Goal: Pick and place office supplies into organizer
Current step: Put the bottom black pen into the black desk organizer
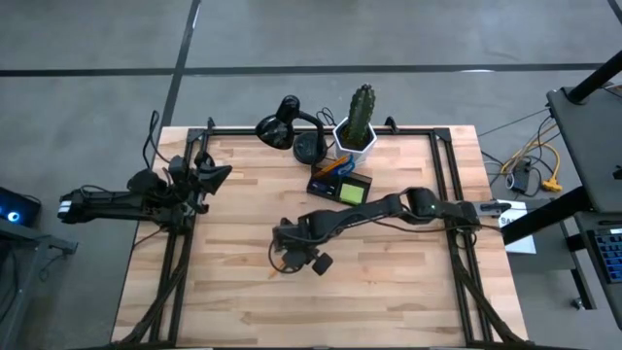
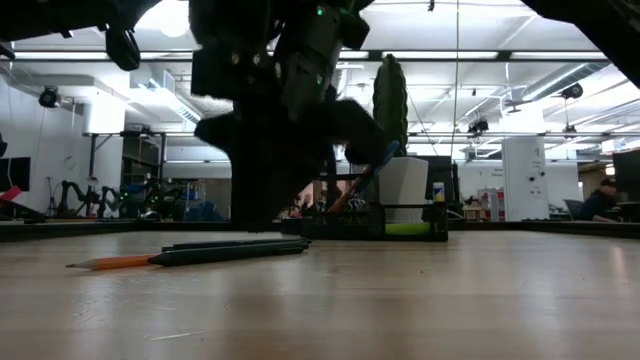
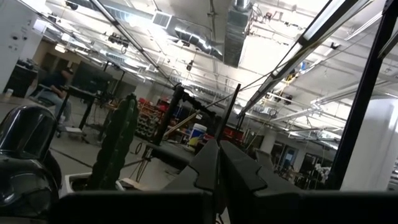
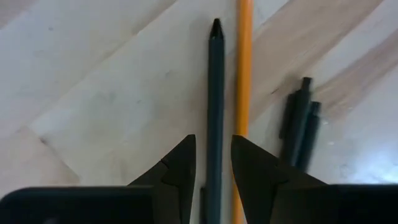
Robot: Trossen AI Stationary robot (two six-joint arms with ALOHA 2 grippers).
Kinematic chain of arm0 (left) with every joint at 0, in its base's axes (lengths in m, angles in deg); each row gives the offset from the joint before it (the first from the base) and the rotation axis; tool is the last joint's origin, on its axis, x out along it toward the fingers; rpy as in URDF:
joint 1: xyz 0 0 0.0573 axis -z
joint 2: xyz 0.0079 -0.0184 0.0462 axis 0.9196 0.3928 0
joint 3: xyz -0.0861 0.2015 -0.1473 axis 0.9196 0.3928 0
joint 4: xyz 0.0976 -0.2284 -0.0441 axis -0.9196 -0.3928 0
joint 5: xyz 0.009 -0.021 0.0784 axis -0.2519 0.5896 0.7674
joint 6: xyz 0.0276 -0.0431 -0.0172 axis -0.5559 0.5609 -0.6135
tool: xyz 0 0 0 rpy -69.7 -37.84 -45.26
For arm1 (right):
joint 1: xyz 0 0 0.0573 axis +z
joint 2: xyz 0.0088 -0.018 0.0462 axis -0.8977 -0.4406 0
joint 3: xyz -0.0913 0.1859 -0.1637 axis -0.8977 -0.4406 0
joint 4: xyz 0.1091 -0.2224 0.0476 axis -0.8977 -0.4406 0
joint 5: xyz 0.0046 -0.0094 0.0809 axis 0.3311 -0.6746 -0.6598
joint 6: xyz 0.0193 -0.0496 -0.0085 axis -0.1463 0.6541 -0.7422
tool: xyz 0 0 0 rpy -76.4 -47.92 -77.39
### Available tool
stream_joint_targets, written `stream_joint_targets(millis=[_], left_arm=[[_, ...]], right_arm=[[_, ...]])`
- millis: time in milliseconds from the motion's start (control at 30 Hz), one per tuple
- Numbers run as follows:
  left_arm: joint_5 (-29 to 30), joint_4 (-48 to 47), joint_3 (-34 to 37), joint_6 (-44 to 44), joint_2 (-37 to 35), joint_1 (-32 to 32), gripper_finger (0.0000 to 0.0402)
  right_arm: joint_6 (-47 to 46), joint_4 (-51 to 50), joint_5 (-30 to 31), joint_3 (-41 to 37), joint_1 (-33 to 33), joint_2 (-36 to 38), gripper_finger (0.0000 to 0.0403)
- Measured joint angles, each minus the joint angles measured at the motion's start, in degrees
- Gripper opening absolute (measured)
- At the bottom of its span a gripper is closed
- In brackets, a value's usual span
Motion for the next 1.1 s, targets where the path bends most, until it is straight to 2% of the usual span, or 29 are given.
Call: stream_joint_targets(millis=[267,633,1100], left_arm=[[0.0,0.0,0.0,0.0,0.0,0.0,0.0],[0.0,0.0,0.0,0.2,-0.4,0.0,0.0],[0.0,0.0,0.0,0.2,-0.4,0.0,0.0]], right_arm=[[-1.9,0.5,0.0,0.0,-0.6,-0.3,0.0085],[2.4,0.7,-0.2,-1.2,-1.1,-0.3,0.0084],[2.4,1.4,-0.6,-4.7,-1.2,-0.1,0.0083]])
